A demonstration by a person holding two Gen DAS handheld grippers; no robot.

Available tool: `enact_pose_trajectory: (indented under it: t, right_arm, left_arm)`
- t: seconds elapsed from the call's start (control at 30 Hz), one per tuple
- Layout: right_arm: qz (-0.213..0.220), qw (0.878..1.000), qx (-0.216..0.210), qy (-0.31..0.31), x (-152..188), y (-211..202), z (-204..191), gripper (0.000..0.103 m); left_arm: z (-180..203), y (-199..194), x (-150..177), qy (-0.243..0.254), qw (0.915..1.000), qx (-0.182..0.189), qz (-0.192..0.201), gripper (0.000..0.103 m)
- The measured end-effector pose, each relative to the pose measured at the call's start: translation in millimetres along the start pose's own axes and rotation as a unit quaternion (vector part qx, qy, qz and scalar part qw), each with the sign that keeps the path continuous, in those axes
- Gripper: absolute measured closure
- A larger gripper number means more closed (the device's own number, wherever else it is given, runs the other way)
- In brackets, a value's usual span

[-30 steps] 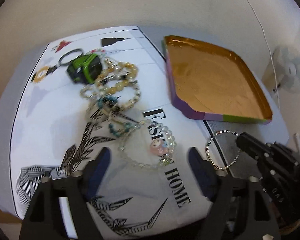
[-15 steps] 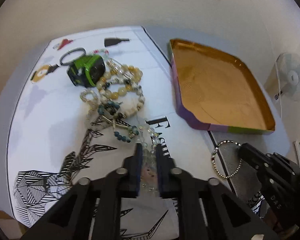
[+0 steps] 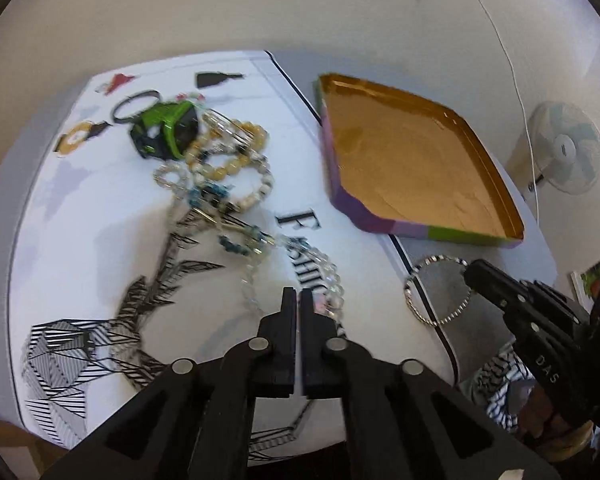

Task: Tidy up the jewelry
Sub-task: 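Hold the silver bracelet near the tray with the right tool while the left tool reaches the crystal bracelet, then grasp the clear crystal bracelet with pink charm using the left tool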

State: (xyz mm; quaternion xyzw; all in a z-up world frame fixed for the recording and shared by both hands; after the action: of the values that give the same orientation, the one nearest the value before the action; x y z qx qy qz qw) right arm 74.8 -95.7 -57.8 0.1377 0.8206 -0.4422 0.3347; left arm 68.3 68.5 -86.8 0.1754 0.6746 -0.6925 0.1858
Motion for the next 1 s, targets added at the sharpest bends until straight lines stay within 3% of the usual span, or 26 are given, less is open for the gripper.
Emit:
enact_pose_trajectory:
  t: [0.1,0.13,0.17,0.33,0.4,0.5,0.57,0.63,0.77,1.0]
  right_arm:
    - [-0.001,1.000,0.001,0.003,-0.2,-0.2,1.8,0.098]
    - [-0.001,1.000,0.002,0.004,-0.4,-0.4,2.0,0.098]
    - [-0.001,1.000,0.003,0.004,-0.7,-0.7,2.2,0.098]
    - [0.002,1.000,0.008,0.010,-0.1,-2.1,6.1,0.098]
    - [0.003,1.000,0.007,0.016,1.6,-2.3,8.0,0.098]
    - [0.001,1.000,0.005,0.020,3.7,-0.8,9.4,0.098]
    - [0.001,1.000,0.005,0.020,3.9,-1.0,9.5,0.098]
    - [0.003,1.000,0.003,0.021,3.7,-1.8,9.6,0.098]
    - [0.007,1.000,0.001,0.023,3.4,-5.4,8.6,0.098]
    - [0.029,0.999,-0.002,0.027,-1.5,-17.7,4.2,0.098]
  left_arm:
    - [9.0,-1.8,2.6,0.020,0.9998,-0.006,0.005,0.075]
    - [12.1,-3.3,2.5,0.026,0.9996,-0.008,0.008,0.057]
    - [14.9,-5.2,1.9,0.032,0.9994,-0.007,0.013,0.045]
    - [26.8,-1.6,1.8,0.065,0.9978,-0.010,0.011,0.036]
    - [33.0,7.8,6.4,0.080,0.9967,-0.002,-0.011,0.036]
    - [37.7,9.6,9.6,0.099,0.9950,-0.015,0.002,0.039]
    - [37.0,9.4,8.8,0.107,0.9933,-0.040,0.018,0.066]
    - [33.0,8.9,5.9,0.099,0.9943,-0.037,0.016,0.080]
    - [26.5,6.6,4.8,0.079,0.9963,-0.033,0.009,0.081]
    - [25.4,-20.6,4.9,0.067,0.9964,-0.032,0.040,0.081]
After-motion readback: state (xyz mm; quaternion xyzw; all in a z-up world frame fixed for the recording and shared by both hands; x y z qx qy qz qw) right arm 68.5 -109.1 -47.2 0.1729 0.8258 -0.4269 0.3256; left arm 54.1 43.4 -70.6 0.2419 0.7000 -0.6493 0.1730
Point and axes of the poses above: each gripper's, at about its wrist camera, not at the fingertips, and y roughly the way its jaws point, z to its right, x to its underside, the point moved 4 cm from there along y, roughly the way its jaws point, and after that the axes turned 10 degrees about -x, right-handed, at the moved point
